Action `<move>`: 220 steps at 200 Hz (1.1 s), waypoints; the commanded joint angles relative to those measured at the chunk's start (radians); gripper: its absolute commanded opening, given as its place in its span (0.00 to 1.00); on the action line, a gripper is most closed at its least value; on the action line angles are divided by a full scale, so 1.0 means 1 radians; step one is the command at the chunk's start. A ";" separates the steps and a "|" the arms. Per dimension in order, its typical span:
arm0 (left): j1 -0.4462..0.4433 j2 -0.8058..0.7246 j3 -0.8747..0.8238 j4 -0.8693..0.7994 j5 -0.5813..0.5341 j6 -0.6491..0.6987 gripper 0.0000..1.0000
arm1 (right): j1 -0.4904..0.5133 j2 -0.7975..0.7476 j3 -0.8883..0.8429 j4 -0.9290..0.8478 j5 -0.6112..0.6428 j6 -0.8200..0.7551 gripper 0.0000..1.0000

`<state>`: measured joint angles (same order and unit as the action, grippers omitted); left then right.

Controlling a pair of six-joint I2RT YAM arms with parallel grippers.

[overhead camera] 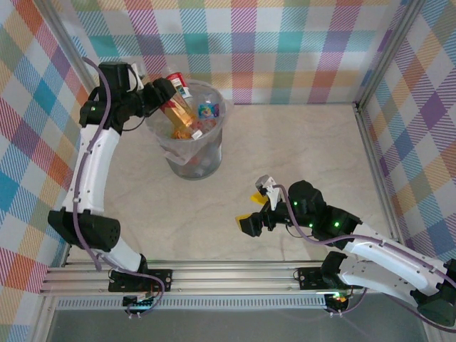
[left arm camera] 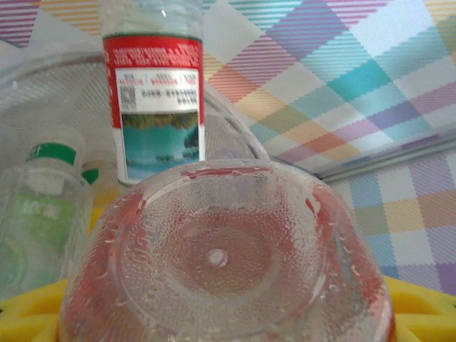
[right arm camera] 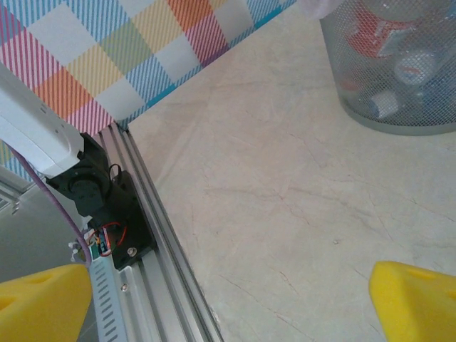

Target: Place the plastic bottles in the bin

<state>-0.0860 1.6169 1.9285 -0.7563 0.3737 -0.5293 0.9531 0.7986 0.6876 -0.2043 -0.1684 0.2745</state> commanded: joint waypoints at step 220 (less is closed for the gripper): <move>0.117 0.091 0.219 -0.174 -0.023 0.157 1.00 | 0.004 -0.065 0.013 -0.070 0.256 0.008 1.00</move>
<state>0.0189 1.7920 2.1300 -0.9154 0.4221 -0.4549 0.9531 0.7570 0.6834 -0.2581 -0.0227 0.2920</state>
